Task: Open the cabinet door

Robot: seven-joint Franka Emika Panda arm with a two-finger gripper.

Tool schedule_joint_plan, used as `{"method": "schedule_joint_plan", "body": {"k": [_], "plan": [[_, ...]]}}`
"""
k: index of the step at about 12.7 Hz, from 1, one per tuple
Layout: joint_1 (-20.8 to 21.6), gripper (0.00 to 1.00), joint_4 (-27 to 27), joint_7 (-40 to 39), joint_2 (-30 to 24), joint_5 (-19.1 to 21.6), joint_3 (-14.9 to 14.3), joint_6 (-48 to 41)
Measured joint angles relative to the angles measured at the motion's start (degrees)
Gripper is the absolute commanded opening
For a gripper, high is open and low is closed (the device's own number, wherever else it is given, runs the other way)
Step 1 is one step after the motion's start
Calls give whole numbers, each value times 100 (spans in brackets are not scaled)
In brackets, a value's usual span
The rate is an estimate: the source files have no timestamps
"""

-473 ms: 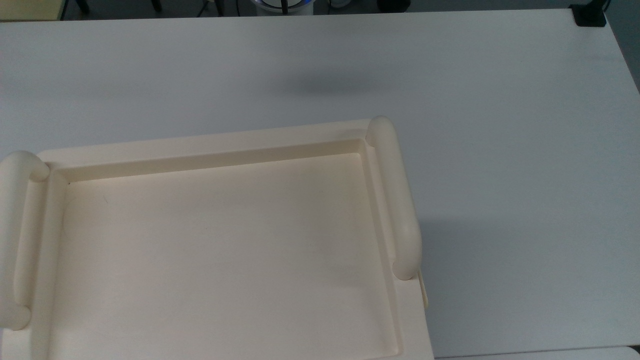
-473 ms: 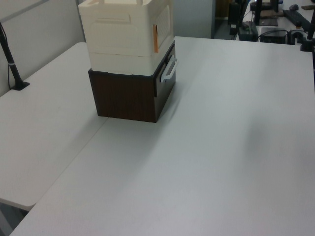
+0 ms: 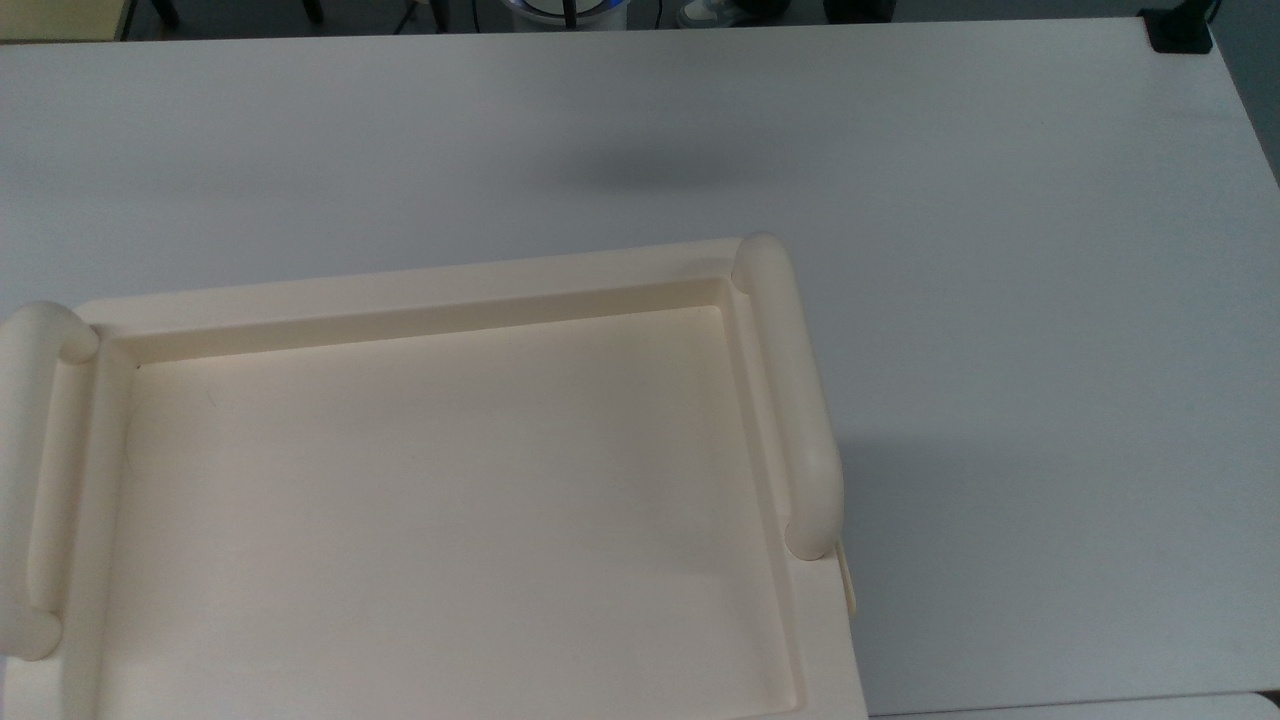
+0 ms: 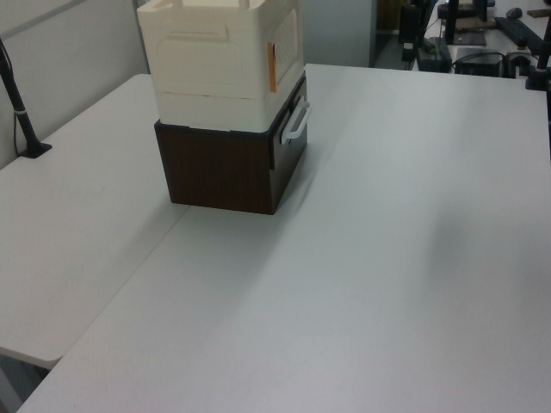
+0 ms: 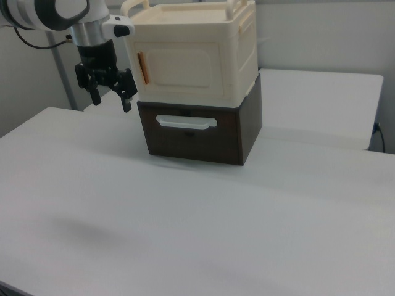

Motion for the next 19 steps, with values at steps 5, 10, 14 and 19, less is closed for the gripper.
{"method": "schedule_joint_plan", "body": {"k": [5,10,14,19], "plan": [[-1,100,0,-348,1,0,0,0],[-16,98,84,-1134,-8,0,-1,291],[5,55,74,-1166,19,105,6,1501],[16,50,49,-1152,320,1002,140,3164]]}}
